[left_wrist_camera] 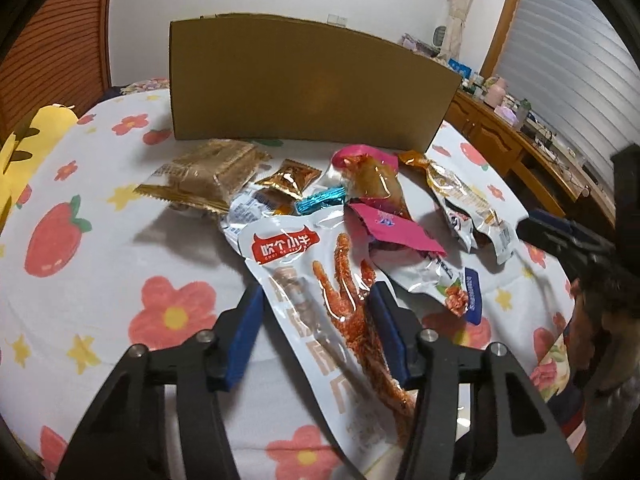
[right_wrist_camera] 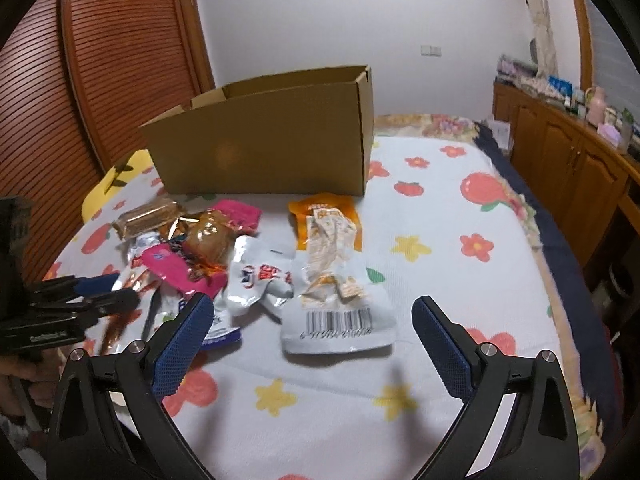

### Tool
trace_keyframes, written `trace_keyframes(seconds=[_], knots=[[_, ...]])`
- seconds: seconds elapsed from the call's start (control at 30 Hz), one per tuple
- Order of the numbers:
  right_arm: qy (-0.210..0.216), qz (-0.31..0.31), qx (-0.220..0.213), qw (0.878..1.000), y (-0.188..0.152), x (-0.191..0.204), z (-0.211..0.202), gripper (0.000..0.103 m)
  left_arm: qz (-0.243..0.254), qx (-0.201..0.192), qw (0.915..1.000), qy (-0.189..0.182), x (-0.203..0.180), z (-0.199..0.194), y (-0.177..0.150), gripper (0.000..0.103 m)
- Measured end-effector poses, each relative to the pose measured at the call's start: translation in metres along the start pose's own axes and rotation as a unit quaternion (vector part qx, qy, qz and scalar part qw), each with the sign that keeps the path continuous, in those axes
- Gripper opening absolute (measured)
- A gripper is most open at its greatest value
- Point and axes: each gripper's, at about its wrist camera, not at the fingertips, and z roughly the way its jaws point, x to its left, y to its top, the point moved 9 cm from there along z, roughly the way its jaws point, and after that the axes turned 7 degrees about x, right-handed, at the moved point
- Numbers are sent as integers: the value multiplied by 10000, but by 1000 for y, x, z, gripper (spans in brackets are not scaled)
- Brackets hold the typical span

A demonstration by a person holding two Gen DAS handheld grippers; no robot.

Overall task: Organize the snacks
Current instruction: 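Reach the right tool to the orange-and-white pouch while the left tool reaches the white spicy-strip pack, then close the right tool on the orange pouch while the left tool grips the white spicy-strip pack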

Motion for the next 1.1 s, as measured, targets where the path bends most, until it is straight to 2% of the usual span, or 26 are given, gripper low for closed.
trace_keyframes(seconds=[0.1,0.27,0.4,0.43,0.47,0.53,0.57,0.6,0.67,0.73,0.87,1.1], knots=[[68,-26,120,9999,6,-4,7,100,-51,93,9999,-68,0,3,1,60],[62,-162,270,9995,17,-4,18,100,104,196,9998,17,-9,13,7,78],[108,-276,420,9987,22,-2,31,99,241,186,9994,170,-12,19,11,79],[146,-307,497,9982,24,-1,37,98,263,177,9994,160,-11,19,11,76],[165,-326,557,9978,26,-1,42,97,317,165,9993,146,-12,18,10,62],[241,-361,738,9963,29,-1,53,92,394,176,9989,168,-12,17,9,55],[271,-356,800,9958,31,-1,57,88,381,179,9991,103,-12,16,9,47],[307,-356,873,9951,33,-2,62,87,371,186,9991,40,-12,15,8,45],[382,-364,1038,9932,35,-2,72,80,361,201,9991,-79,-12,13,6,33],[375,-383,1179,9916,37,-3,81,76,309,210,9990,-243,-12,10,5,30],[255,-421,1286,9905,40,-6,91,74,280,133,9990,-315,-9,2,4,27],[18,-550,1397,9887,41,-10,94,57,290,-76,9987,-416,-5,-22,-1,22]])
